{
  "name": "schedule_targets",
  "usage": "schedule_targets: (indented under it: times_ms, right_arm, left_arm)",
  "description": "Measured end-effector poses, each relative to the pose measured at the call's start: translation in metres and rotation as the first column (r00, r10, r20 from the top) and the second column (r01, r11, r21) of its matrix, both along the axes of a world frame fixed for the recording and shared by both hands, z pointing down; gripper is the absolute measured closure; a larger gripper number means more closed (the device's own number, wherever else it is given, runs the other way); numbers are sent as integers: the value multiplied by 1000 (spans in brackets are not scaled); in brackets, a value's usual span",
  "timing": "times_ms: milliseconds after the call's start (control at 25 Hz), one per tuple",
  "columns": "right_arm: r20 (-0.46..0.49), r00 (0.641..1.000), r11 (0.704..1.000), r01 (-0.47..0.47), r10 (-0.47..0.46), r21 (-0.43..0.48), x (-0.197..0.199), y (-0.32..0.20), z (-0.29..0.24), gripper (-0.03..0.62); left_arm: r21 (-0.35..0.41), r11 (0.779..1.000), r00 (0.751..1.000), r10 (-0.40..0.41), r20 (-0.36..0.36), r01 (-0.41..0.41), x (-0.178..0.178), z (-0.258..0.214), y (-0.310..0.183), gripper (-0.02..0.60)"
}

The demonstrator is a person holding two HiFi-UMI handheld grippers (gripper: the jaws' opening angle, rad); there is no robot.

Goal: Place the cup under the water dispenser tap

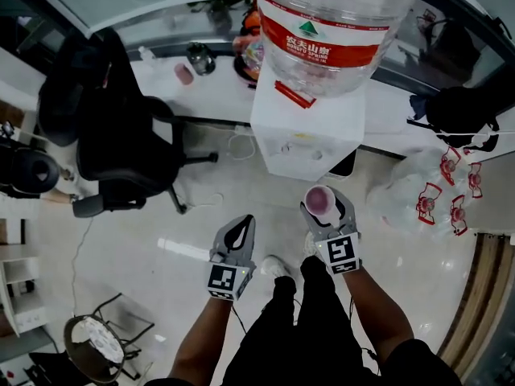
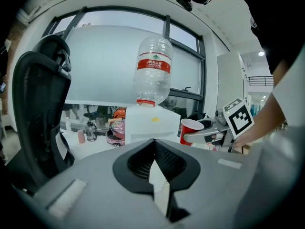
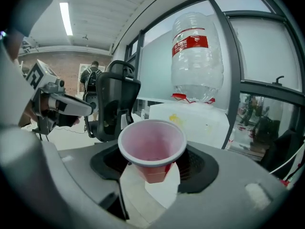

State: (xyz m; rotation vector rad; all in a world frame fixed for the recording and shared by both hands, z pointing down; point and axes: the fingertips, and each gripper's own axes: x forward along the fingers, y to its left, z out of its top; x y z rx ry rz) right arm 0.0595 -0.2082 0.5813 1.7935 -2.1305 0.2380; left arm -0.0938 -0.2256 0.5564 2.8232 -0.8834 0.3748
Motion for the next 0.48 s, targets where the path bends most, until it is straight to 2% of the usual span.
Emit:
schedule_targets:
  times_ms: [120,320,480]
  right_arm:
    - [-5,1000,1000,-17,17,-11,7,-2,16,306]
    - [17,998,998,-53,54,-24,22,-15,44,306]
    - [21,997,997,-72,73,-36,35,-26,75,306]
  left_arm:
    - [1,1000,1000,-5,-12,5,8,6,-10,565]
    - [-81,994,997,-77,30,79,6,32,-29,565]
    - [-58,993,995,-101,14,101,13,52,-41,565]
